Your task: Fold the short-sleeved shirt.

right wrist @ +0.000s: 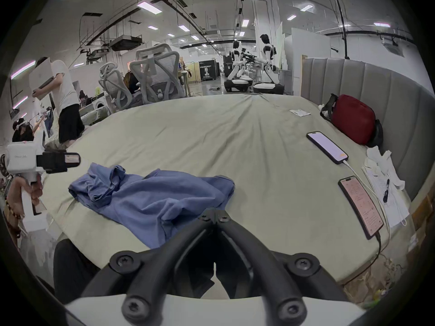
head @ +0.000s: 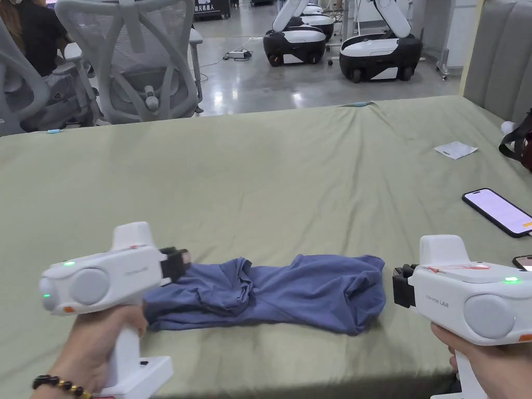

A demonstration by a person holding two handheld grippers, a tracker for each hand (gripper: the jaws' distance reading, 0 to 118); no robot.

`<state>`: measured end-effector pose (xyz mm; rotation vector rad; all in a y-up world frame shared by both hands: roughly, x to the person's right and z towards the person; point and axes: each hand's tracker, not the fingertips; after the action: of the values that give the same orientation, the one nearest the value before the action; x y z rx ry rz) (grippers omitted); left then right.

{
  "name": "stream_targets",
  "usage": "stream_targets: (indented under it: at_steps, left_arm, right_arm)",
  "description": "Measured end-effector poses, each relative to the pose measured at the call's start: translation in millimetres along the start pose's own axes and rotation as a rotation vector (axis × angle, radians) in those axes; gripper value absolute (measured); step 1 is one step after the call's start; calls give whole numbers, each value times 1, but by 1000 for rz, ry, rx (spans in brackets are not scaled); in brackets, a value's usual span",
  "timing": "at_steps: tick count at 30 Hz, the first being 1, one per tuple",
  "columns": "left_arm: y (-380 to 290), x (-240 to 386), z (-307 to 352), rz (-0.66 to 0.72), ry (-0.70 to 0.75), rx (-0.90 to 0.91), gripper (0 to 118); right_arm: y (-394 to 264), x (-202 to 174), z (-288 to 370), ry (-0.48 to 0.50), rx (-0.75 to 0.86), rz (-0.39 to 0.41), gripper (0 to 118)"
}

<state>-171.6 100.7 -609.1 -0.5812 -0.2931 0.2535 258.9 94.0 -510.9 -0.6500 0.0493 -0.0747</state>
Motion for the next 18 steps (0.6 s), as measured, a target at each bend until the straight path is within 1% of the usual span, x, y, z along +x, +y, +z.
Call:
stream_targets:
  at_steps: [2,5,6,7,8,9,10,11,12,15,16,17,18]
  left_arm:
    - [2,-19,16,39,27,-1,0]
    - [-5,-38,18,28,104,-38,0]
    - [-8,-42,18,33,101,-45,0]
    - [-11,-46,17,44,88,-51,4]
    - [-13,-49,14,81,44,-63,19]
    - [-15,-50,12,101,14,-71,58]
    - [-17,-51,7,120,6,-86,89]
    - [-19,-50,0,125,25,-94,115]
    - [-22,-49,-7,130,43,-107,115]
    - [-24,-49,-21,139,21,-116,81]
    - [-25,-48,-28,149,4,-148,77]
    - [-25,-57,-40,168,8,-194,77]
    - [-28,-55,-48,164,21,-225,72]
  right_arm:
    - [0,-5,-1,11,2,8,0]
    - [-1,-13,-5,27,-1,13,0]
    - [-1,-16,-7,33,-4,14,0]
    - [-2,-19,-9,41,-9,18,0]
    - [-2,-22,-10,48,-15,28,0]
    - [-3,-24,-10,54,-19,34,0]
    - [-3,-26,-10,63,-23,38,0]
    - [-3,-27,-10,70,-26,38,0]
    - [-4,-28,-9,74,-28,38,0]
    - [-4,-27,-7,85,-34,34,0]
    - [-4,-27,-6,82,-34,36,0]
    - [-3,-26,-6,75,-32,39,0]
    - [-2,-26,-5,67,-32,43,0]
